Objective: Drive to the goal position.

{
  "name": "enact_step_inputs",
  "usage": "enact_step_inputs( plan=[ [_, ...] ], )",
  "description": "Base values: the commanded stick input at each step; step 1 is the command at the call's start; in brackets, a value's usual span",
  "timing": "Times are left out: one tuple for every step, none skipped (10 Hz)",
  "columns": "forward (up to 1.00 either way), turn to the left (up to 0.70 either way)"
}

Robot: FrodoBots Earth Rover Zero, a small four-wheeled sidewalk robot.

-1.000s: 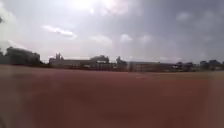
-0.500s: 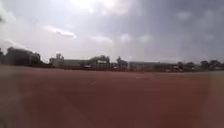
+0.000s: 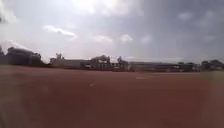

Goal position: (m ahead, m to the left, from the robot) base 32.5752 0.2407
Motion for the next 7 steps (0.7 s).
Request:
enact_step_inputs(
  plan=[
    [0.7,0.0],
    [0.7,0.0],
    [0.7,0.0],
    [0.7,0.0],
    [0.7,0.0],
    [0.7,0.0],
    [0.7,0.0]
  ],
)
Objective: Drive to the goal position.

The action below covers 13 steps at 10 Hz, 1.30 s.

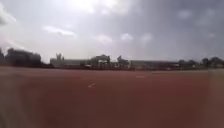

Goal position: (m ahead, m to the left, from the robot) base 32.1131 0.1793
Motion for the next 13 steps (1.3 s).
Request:
enact_step_inputs(
  plan=[
    [0.7,0.0],
    [0.7,0.0],
    [0.7,0.0],
    [0.7,0.0],
    [0.7,0.0],
    [0.7,0.0],
    [0.7,0.0],
    [0.7,0.0],
    [0.7,0.0],
    [0.7,0.0],
    [0.7,0.0],
    [0.7,0.0],
    [0.7,0.0]
  ],
)
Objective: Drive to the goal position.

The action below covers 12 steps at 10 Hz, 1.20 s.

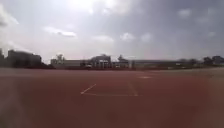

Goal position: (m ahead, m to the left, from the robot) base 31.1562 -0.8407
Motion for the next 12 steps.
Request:
enact_step_inputs(
  plan=[
    [0.7,0.0],
    [0.7,0.0],
    [0.7,0.0],
    [0.7,0.0],
    [0.7,0.0],
    [0.7,0.0],
    [0.7,0.0],
    [0.7,0.0],
    [0.7,0.0],
    [0.7,0.0],
    [0.7,0.0],
    [0.7,0.0]
  ],
)
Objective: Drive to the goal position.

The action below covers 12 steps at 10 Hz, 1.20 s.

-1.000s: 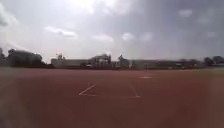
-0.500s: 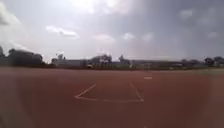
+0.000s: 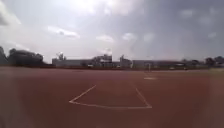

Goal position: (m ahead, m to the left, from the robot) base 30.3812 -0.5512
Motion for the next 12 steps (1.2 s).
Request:
enact_step_inputs(
  plan=[
    [0.7,0.0],
    [0.7,0.0],
    [0.7,0.0],
    [0.7,0.0],
    [0.7,0.0],
    [0.7,0.0],
    [0.7,0.0],
    [0.7,0.0],
    [0.7,0.0],
    [0.7,0.0],
    [0.7,0.0],
    [0.7,0.0]
  ],
)
